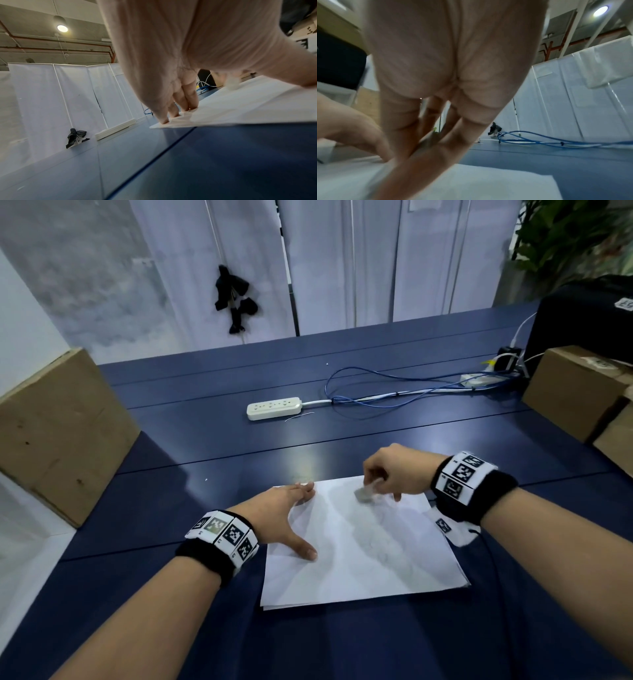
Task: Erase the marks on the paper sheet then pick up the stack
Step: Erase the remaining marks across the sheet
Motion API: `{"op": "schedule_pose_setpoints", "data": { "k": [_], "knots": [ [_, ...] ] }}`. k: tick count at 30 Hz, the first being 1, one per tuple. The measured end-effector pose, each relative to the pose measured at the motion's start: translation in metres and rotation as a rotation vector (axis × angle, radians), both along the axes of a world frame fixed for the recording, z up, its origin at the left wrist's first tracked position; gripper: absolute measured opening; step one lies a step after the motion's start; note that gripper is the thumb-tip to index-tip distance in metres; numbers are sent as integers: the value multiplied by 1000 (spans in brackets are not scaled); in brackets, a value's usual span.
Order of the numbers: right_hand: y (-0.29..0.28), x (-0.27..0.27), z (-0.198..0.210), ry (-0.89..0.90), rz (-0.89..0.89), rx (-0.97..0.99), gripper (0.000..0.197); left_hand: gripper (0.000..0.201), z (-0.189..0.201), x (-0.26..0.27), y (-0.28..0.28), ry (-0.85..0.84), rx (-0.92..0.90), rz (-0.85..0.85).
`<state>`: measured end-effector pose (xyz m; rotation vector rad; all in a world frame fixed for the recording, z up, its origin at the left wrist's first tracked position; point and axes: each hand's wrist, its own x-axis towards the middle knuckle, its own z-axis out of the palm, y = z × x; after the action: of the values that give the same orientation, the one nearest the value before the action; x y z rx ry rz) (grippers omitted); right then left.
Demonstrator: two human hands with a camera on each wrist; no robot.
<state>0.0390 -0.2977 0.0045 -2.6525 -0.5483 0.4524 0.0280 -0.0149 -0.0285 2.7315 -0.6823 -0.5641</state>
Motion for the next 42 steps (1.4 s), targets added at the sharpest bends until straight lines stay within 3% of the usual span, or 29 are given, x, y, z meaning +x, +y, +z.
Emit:
{"op": "schedule_pose_setpoints", "data": {
  "k": [3,8,10,14,16,21,25,27,30,33,34,37,40,42],
  "knots": [
    [-1,-16,3,165,109,-10,33,134,0,1,1,-1,5,-2],
    [1,11,-2,-85,-80,-22,10,134,1,0,0,-2,24,-10],
    [0,11,1,-72,-92,-33,8,135,2,0,0,-3,28,-10],
    [-3,-16,9,171,69,9,29,136,1,1,1,2,32,-7],
    [-3,-19,6,165,64,-12,40,136,1,0,1,5,32,-7],
    [-1,14,-4,-79,-92,-2,11,133,5,-2,-1,-13,40,-16],
    [-6,-3,-1,80,40,19,9,136,2,-1,0,-4,29,-5],
    [-5,-16,1,231,102,35,21,137,0,0,1,3,25,-2],
    [-4,-6,0,103,41,-14,35,137,0,1,0,2,28,-6],
    [-2,15,-5,-74,-64,-3,6,137,0,1,0,-1,27,-5],
    [-3,16,-5,-94,-81,-8,7,137,0,1,0,-1,29,-3],
    [-7,0,-1,46,21,-11,1,138,-2,2,0,1,31,-6],
    [-7,-16,5,277,136,-16,25,137,-1,2,1,-5,33,-11],
    [-7,-10,5,160,96,-49,29,137,-1,2,0,-6,31,-8]
  ]
}}
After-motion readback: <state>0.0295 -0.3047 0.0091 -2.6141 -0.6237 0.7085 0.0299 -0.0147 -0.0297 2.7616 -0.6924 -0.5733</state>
